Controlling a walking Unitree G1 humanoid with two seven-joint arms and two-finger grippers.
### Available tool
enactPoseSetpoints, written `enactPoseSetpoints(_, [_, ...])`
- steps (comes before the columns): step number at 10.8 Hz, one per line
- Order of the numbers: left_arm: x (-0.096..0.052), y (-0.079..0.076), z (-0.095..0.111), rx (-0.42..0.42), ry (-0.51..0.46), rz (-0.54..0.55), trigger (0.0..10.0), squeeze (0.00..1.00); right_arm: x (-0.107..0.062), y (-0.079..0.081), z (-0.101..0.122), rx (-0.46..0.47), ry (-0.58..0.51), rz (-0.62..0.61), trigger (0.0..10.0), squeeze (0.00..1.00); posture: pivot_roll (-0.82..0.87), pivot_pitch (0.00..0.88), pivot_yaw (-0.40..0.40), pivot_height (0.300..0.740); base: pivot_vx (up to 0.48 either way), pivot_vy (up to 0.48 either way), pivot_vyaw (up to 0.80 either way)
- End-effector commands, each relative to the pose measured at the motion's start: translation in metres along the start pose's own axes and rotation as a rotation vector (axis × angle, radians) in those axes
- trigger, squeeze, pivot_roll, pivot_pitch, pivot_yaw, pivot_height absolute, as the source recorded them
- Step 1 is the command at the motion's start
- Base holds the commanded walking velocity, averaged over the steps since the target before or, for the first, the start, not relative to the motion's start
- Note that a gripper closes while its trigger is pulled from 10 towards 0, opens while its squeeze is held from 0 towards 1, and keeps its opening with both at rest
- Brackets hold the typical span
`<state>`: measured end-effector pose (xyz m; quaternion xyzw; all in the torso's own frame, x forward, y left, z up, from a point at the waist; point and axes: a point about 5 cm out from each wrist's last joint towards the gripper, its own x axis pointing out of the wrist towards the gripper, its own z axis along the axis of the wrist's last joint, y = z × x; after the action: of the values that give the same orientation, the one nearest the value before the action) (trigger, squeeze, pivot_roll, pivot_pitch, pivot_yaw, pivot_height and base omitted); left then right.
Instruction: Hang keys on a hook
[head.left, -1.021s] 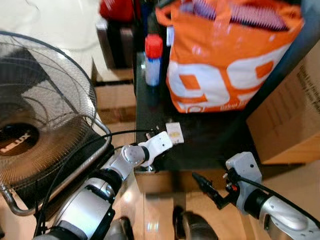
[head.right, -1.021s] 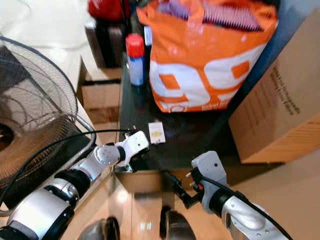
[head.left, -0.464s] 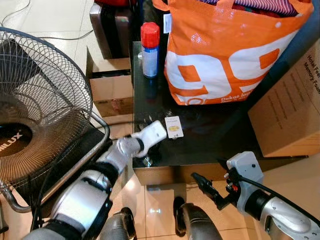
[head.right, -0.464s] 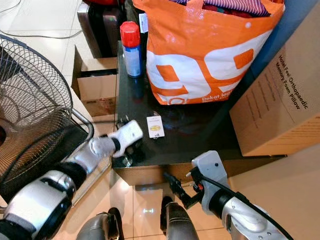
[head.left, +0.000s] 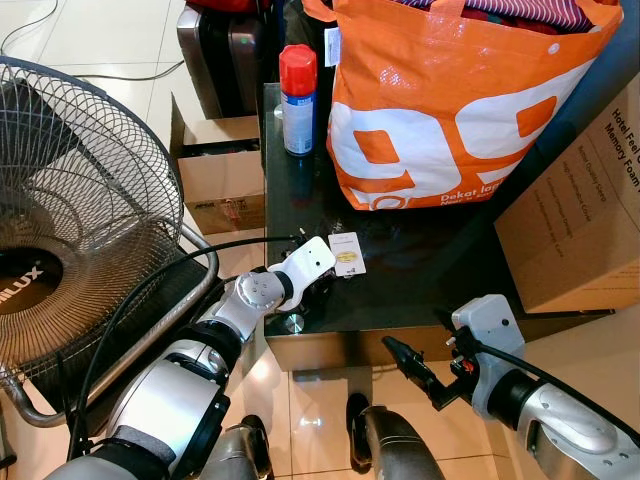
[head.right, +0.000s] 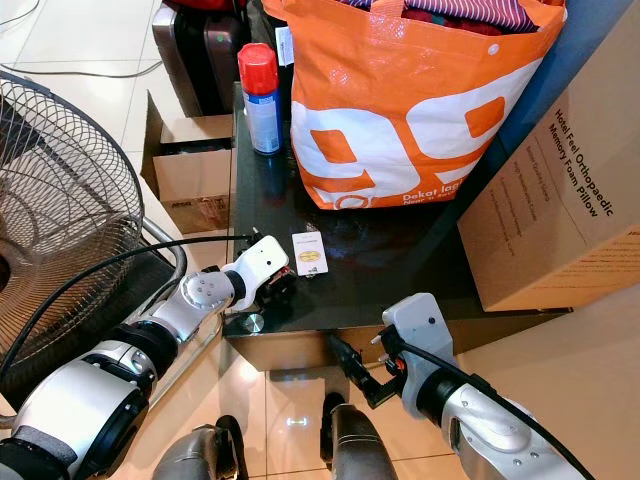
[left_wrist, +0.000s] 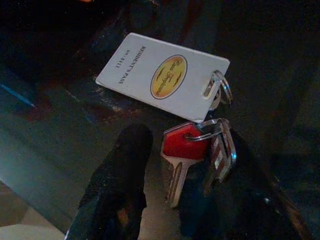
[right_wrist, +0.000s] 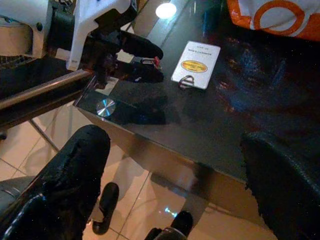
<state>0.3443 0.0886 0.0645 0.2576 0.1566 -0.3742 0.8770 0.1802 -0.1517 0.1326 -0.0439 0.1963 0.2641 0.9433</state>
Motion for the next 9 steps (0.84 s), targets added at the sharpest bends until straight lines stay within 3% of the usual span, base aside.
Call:
enactPoseSetpoints(1, [0.000,-0.002,-0.003,-0.024,0.006,-0.017,10.0,1.00,-0.001,0.000,-0.002,0.007,0.012,0.002,10.0,0.00,-0.35,0.264,-0.006,0.740,0.000,0.000,0.00])
enactPoseSetpoints(6, [-0.003,0.005,0.020,-0.080,-0.167,-0.055,10.0,1.00,0.012,-0.012,0.002,0.005,-0.024,-0.028,10.0,0.00,-0.30,0.192,0.011,0.740,0.000,0.000,0.00])
enactPoseSetpoints(7, [-0.003,0.004,0.020,-0.090,-0.173,-0.063,10.0,1.00,0.015,-0.015,0.002,0.009,-0.030,-0.035,10.0,0.00,-0.28,0.179,0.011,0.740,0.000,0.000,0.00])
enactPoseSetpoints(8, [-0.003,0.004,0.014,-0.067,-0.124,-0.059,10.0,1.00,0.021,-0.018,0.003,0.007,-0.031,-0.040,10.0,0.00,-0.28,0.172,0.007,0.740,0.000,0.000,0.00])
enactPoseSetpoints(9, [-0.003,0.007,0.011,-0.096,-0.090,-0.041,10.0,1.00,0.025,-0.019,0.003,0.006,-0.032,-0.042,10.0,0.00,-0.27,0.171,0.000,0.740,0.000,0.000,0.00])
